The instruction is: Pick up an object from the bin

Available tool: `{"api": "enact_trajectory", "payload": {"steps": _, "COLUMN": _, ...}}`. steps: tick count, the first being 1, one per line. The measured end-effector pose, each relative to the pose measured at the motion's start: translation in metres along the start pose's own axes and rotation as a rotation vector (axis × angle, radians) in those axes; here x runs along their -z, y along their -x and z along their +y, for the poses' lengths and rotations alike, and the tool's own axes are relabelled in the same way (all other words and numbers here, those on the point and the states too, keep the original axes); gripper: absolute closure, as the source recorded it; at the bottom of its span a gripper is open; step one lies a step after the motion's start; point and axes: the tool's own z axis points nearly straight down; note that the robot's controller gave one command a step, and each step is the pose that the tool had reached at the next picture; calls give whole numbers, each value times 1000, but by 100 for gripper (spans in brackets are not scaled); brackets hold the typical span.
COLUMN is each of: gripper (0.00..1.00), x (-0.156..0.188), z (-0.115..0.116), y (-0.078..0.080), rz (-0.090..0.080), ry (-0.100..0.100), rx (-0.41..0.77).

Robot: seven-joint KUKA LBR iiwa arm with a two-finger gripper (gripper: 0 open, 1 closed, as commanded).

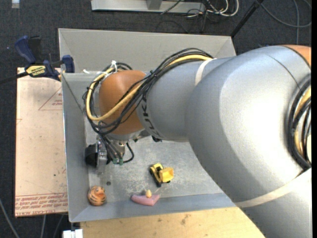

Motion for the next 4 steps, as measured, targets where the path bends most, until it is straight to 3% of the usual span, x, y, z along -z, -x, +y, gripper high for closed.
{"api": "enact_trajectory", "payload": {"steps": 2, "gripper": 100, "x": 5, "z": -1, "y": -2, "rz": 7, "ry": -4, "rx": 0}}
{"api": "enact_trajectory", "payload": {"steps": 3, "gripper": 100, "x": 25, "z": -1, "y": -3, "rz": 10, "ry": -5, "rx": 0}}
{"api": "enact_trajectory", "payload": {"steps": 4, "gripper": 100, "x": 41, "z": 0, "y": 0, "rz": 1, "ry": -1, "rx": 0}}
